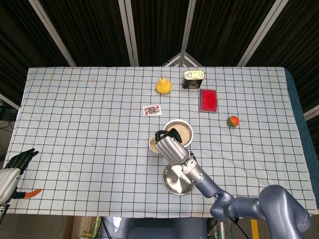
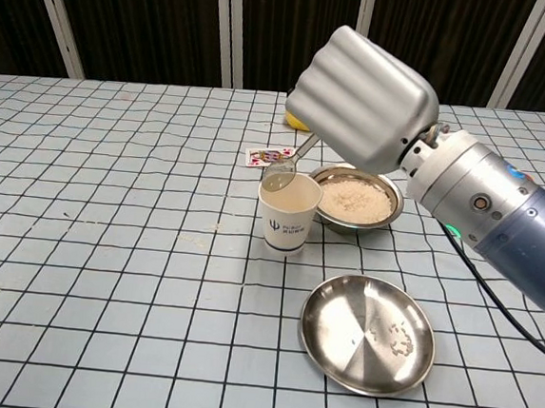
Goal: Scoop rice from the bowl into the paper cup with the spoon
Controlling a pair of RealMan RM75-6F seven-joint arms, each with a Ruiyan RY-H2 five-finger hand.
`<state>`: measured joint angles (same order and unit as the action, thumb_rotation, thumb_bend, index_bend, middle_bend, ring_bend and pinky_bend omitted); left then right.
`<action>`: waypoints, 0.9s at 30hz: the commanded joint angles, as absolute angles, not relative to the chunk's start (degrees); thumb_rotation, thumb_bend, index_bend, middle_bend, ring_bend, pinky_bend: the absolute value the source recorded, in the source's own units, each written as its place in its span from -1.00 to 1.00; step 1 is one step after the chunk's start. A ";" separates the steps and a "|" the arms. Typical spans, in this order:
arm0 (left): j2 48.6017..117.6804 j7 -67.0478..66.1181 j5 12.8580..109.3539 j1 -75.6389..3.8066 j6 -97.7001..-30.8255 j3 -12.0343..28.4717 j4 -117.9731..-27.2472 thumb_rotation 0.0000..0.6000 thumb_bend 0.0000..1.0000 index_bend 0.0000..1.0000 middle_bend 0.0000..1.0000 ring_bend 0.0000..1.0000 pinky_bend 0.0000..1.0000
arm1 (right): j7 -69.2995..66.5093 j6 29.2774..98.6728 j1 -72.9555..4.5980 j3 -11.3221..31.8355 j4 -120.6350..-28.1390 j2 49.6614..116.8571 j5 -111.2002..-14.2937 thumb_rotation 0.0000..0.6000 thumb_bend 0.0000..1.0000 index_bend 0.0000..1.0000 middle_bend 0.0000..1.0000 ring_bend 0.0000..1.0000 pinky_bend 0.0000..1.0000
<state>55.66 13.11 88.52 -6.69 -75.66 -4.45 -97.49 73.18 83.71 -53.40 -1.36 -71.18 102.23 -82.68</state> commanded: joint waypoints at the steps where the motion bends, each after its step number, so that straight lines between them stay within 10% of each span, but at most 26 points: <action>1: 55.67 13.06 88.52 -6.69 -75.67 -4.45 -97.48 1.00 -0.96 -1.00 -1.00 -1.00 -1.00 | 72.76 83.36 -52.75 -0.38 -71.47 102.08 -82.12 1.00 0.11 0.35 0.93 1.00 0.96; 27: 55.83 12.04 88.01 -6.60 -75.33 -4.52 -97.73 1.00 -0.96 -1.00 -1.00 -1.00 -1.00 | 75.56 75.18 -44.85 9.55 -100.87 83.94 -55.62 1.00 0.11 0.35 0.93 1.00 0.96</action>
<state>55.81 12.08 88.05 -6.60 -75.35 -4.54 -97.72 75.50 76.09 -46.59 8.87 -97.13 86.98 -59.27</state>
